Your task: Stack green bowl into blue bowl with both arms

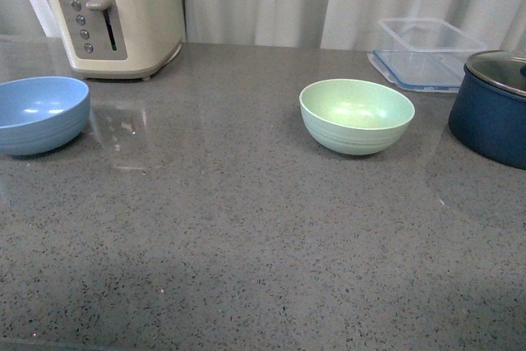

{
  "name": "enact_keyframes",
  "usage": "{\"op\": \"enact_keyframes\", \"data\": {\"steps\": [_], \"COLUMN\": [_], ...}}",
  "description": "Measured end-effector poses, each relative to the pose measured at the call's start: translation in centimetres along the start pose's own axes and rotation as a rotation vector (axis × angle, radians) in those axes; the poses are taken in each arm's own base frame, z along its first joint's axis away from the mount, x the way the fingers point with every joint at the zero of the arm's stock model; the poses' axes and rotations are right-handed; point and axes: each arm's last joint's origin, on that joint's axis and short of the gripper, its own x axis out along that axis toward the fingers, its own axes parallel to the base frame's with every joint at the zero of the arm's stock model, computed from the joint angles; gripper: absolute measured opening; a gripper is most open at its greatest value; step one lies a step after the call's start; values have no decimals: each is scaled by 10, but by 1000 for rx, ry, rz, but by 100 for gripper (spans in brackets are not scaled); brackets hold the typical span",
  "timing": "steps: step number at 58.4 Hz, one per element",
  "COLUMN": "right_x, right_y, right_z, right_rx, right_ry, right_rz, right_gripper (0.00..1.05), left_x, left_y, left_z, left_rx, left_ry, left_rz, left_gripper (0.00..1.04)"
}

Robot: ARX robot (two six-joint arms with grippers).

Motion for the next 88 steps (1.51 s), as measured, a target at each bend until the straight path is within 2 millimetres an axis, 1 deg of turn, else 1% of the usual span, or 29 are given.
{"op": "enact_keyframes", "data": {"steps": [22, 26, 29, 34, 42, 45, 52, 56, 59, 60, 66, 73, 82, 88], "right_x": [0, 0, 0, 0, 0, 0, 0, 0, 0, 0, 0, 0, 0, 0], "right_y": [0, 0, 0, 0, 0, 0, 0, 0, 0, 0, 0, 0, 0, 0], "right_z": [0, 0, 0, 0, 0, 0, 0, 0, 0, 0, 0, 0, 0, 0], "right_rx": [0, 0, 0, 0, 0, 0, 0, 0, 0, 0, 0, 0, 0, 0], "right_ry": [0, 0, 0, 0, 0, 0, 0, 0, 0, 0, 0, 0, 0, 0], "right_rz": [0, 0, 0, 0, 0, 0, 0, 0, 0, 0, 0, 0, 0, 0], "right_gripper": [95, 95, 95, 95, 95, 95, 95, 95, 95, 95, 95, 95, 95, 95], "left_x": [0, 3, 8, 14, 29, 37, 57, 72, 82, 89, 115, 142, 174, 188], "left_y": [0, 0, -1, -2, -4, -4, 0, 4, 7, 8, 17, 33, 56, 65], "left_z": [0, -3, -2, 8, 40, 53, 76, 91, 98, 102, 115, 119, 112, 107], "left_rx": [-1, 8, 5, -8, -22, -31, -62, -87, -110, -132, -193, -268, -336, -356], "left_ry": [5, 211, 282, 283, 225, 211, 222, 247, 256, 271, 327, 406, 486, 518], "left_rz": [10, 152, 172, 166, 132, 113, 127, 151, 150, 148, 171, 244, 316, 343], "left_gripper": [98, 98, 98, 98, 98, 98, 98, 98, 98, 98, 98, 98, 98, 98]}}
